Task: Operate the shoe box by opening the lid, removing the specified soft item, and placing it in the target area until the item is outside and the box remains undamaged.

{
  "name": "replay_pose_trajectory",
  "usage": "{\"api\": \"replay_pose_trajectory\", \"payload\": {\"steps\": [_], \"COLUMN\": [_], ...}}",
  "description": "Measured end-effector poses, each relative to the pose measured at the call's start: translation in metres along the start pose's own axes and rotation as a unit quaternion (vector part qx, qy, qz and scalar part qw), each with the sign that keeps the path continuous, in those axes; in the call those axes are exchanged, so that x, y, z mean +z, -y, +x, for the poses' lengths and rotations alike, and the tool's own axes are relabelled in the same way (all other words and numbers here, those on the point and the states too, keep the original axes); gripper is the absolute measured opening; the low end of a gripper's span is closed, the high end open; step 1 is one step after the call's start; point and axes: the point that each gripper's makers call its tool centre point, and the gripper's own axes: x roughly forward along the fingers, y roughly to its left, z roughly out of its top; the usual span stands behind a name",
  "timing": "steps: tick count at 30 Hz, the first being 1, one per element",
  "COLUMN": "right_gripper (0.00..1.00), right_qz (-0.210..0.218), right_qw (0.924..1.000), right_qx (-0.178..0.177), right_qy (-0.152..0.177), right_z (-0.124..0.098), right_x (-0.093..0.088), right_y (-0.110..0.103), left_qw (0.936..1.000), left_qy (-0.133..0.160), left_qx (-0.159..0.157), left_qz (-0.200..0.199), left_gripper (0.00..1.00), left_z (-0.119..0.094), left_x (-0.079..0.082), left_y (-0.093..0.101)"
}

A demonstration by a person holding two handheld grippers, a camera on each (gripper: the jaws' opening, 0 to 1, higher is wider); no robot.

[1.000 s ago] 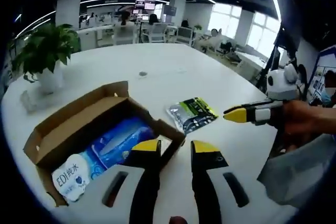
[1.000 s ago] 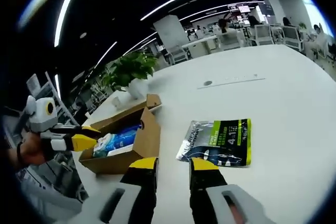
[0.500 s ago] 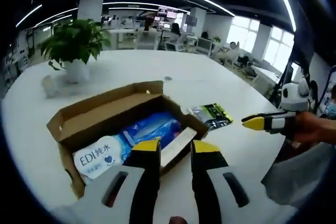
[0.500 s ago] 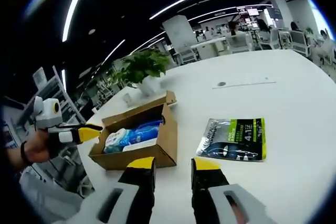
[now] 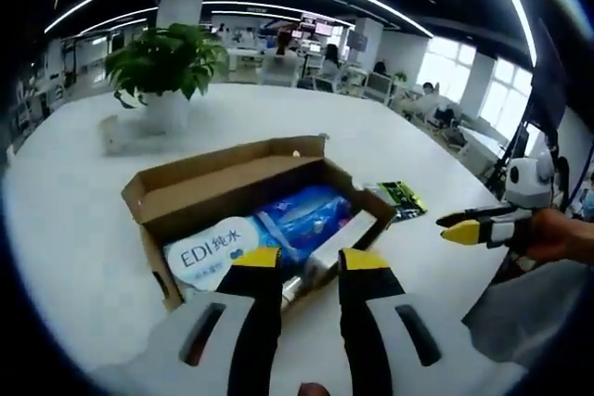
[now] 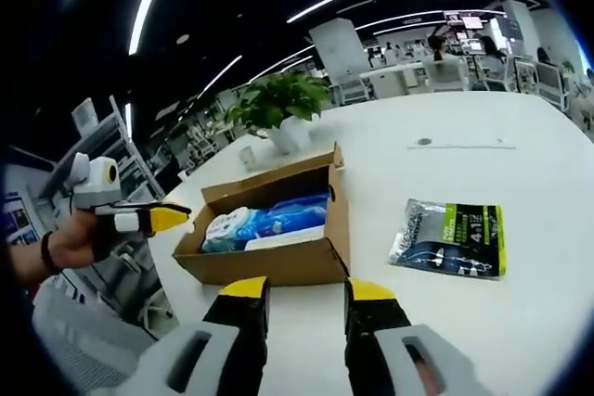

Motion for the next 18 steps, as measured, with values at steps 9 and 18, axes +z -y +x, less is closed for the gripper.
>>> {"api": "replay_pose_trajectory", "payload": {"steps": [9, 18], "right_gripper": [0.34, 0.37], "right_qz": [-0.043, -0.071], "right_qw": [0.9984, 0.9956], "right_qx": [0.022, 0.045], "right_qy": [-0.029, -0.043], "right_z": [0.016, 0.032], "right_x": [-0.002, 0.005], "right_y": [-0.022, -0.042], "left_qw": [0.9994, 0.9989], "left_qy": [-0.023, -0.031], "left_qx": [-0.008, -0.011], "left_qz": [0.027, 0.035], "left_gripper": [0.25, 0.26], "left_z": [-0.01, -0.012], "left_x": [-0.012, -0.016], "left_y": [-0.021, -0.038]}}
